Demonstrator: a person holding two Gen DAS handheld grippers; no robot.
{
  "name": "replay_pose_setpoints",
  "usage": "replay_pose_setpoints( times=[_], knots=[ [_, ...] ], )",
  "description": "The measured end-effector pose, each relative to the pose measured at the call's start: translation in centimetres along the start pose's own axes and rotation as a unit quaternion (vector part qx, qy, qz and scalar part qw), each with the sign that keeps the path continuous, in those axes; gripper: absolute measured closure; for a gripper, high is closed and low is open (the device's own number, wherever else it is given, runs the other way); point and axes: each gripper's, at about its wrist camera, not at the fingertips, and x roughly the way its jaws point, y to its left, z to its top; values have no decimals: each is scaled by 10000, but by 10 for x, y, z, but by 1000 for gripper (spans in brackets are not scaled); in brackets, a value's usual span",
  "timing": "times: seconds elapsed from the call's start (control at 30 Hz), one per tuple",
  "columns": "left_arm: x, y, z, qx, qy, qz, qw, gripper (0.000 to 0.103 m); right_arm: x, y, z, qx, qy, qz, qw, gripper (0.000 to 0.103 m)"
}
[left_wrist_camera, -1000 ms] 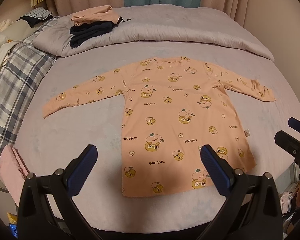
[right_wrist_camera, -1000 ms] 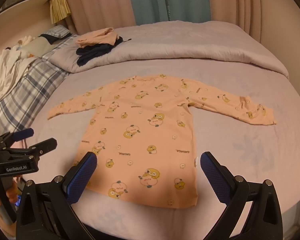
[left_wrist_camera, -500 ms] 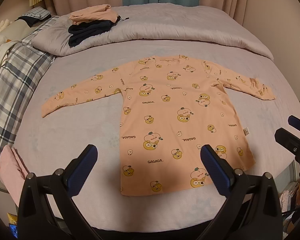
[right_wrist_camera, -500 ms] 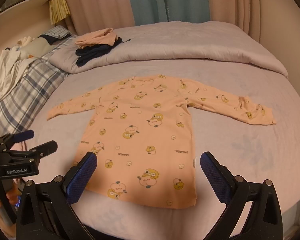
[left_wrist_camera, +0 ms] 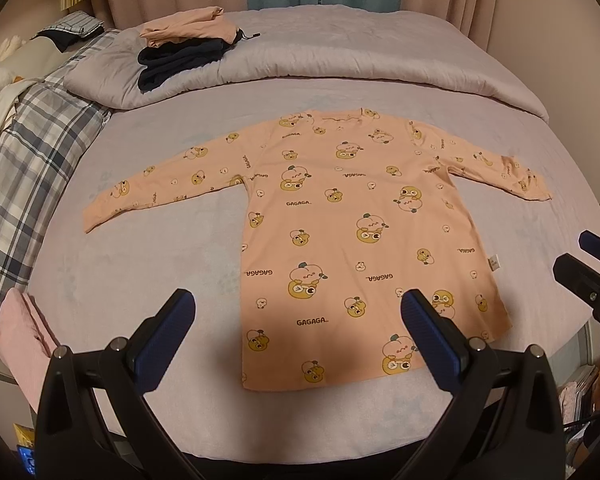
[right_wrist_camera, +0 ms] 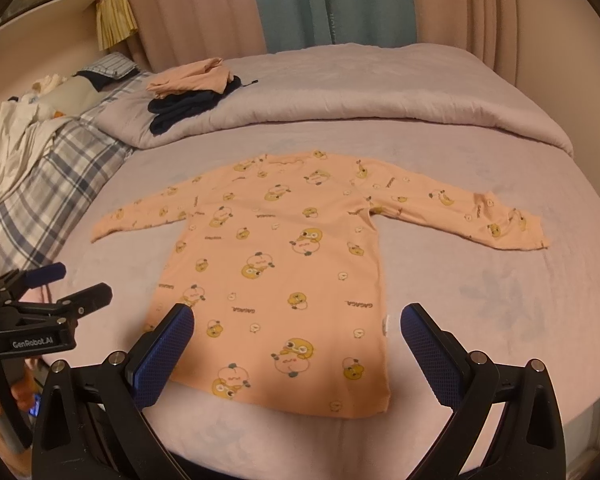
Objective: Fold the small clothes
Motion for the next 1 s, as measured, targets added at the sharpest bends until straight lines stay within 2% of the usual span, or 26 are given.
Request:
replay_pose_setpoints(
  times=[1.0],
  knots=[
    [1, -1, -1, 22, 23, 7, 10000, 0, -1, -1, -1, 31, -2, -28, 10000, 1]
  ],
)
